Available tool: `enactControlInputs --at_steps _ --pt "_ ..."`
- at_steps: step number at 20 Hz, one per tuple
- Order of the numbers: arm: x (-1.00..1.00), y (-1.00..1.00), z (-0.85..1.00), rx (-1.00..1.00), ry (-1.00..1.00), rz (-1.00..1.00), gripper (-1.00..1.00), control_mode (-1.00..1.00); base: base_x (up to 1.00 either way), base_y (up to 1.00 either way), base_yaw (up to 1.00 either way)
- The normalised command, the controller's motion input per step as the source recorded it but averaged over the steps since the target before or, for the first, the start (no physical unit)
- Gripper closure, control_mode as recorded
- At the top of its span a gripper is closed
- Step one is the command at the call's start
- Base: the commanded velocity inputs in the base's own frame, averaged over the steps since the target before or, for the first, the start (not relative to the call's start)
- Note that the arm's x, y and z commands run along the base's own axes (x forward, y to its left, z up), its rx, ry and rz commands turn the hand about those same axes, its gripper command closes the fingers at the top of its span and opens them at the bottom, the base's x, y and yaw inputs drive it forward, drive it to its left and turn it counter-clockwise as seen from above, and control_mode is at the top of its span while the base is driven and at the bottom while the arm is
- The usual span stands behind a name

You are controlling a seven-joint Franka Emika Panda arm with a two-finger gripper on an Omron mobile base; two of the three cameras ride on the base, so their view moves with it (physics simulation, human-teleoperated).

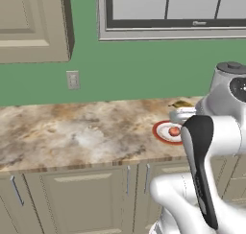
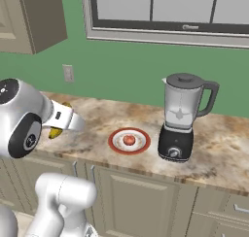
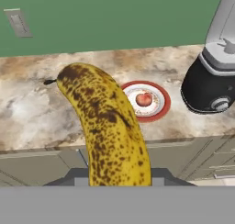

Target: Pick the banana and peach from the fridge and place them on the plate next to the blender to make a fruit smoothie.

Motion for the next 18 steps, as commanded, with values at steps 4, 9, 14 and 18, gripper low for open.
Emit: enactControlInputs --at_steps 4,9,14,18 --pt "0.75 -0.75 -0.52 0.0 0.17 0.0 1.0 -1.0 0.0 0.0 0.0" --pt "0.42 -1.0 -0.82 0.1 0.04 0.0 1.0 -1.0 0.0 0.0 0.0" --pt "0.6 -0.37 -0.67 0.0 0.03 -0.06 1.0 -1.0 0.0 0.0 0.0" --pt "0.7 0.15 -0.27 -0.12 0.12 -0.21 1.0 -1.0 0.0 0.0 0.0"
